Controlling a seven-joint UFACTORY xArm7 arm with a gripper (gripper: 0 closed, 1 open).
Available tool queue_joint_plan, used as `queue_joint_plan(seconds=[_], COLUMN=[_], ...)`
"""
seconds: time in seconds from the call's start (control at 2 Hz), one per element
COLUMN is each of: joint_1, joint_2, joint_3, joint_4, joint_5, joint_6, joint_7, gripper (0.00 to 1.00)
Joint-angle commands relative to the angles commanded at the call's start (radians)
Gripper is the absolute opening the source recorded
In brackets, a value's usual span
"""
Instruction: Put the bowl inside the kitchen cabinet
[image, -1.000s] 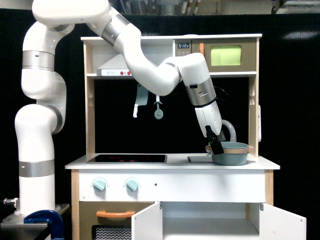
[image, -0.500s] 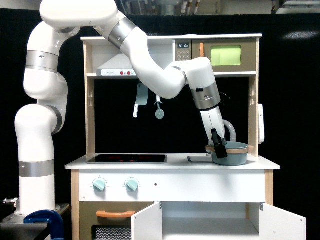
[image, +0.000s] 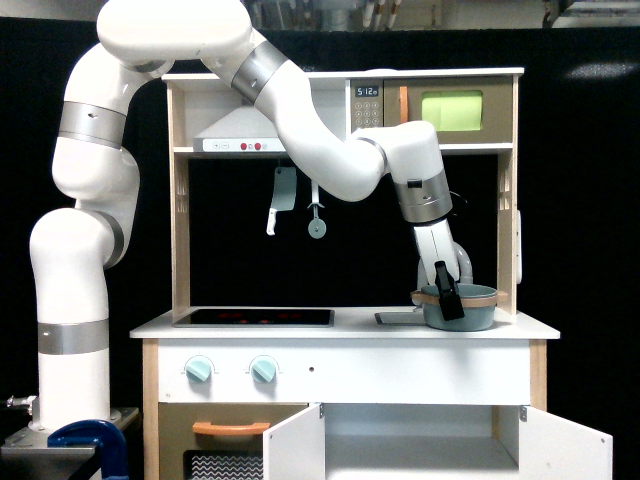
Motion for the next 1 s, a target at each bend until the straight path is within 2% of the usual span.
queue_joint_plan(seconds=[0.5, 1.0], joint_1=[0.016, 0.001], joint_2=[0.036, 0.053], joint_3=[-0.014, -0.008], joint_4=[0.034, 0.068], joint_5=[-0.042, -0.004], joint_6=[0.008, 0.053], joint_7=[0.126, 0.163], gripper=[1.00, 1.00])
